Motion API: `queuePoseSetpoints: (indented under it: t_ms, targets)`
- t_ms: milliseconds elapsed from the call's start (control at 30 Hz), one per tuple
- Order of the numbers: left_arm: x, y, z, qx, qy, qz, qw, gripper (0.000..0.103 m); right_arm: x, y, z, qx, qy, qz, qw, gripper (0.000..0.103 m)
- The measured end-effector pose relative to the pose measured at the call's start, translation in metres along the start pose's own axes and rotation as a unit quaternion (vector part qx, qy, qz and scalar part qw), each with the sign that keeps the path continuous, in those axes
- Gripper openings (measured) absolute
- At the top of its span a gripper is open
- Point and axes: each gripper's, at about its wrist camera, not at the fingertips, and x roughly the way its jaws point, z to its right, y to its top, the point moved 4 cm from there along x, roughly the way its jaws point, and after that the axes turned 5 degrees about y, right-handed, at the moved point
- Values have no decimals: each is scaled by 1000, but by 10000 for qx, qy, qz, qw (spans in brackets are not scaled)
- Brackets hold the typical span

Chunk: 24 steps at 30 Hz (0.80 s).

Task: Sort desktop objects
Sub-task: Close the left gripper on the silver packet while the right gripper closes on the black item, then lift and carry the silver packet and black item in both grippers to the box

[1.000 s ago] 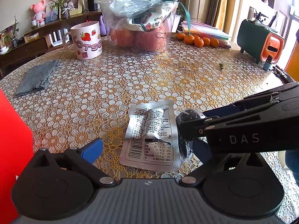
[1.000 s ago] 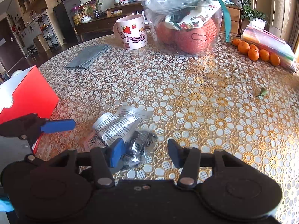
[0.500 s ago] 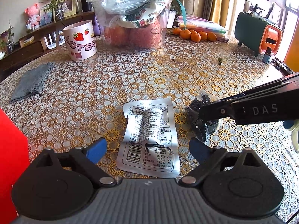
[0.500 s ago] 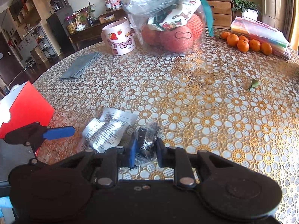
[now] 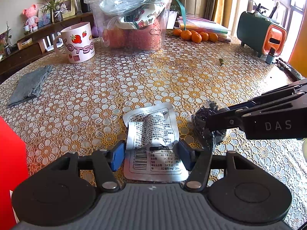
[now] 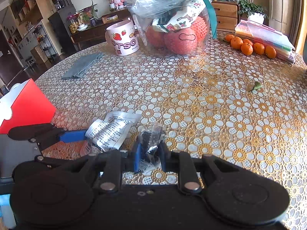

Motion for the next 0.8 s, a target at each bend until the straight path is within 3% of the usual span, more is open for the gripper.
queuePoseSetpoints:
  t_ms: [400, 800]
  targets:
    - [-48, 0, 4, -77, -39, 190, 9998, 58, -31, -12, -20, -79, 44, 57, 9999, 19]
    - [-128, -11, -10, -129, 62, 475, 9988, 58, -89, -16, -65, -341, 218, 293, 9988, 19]
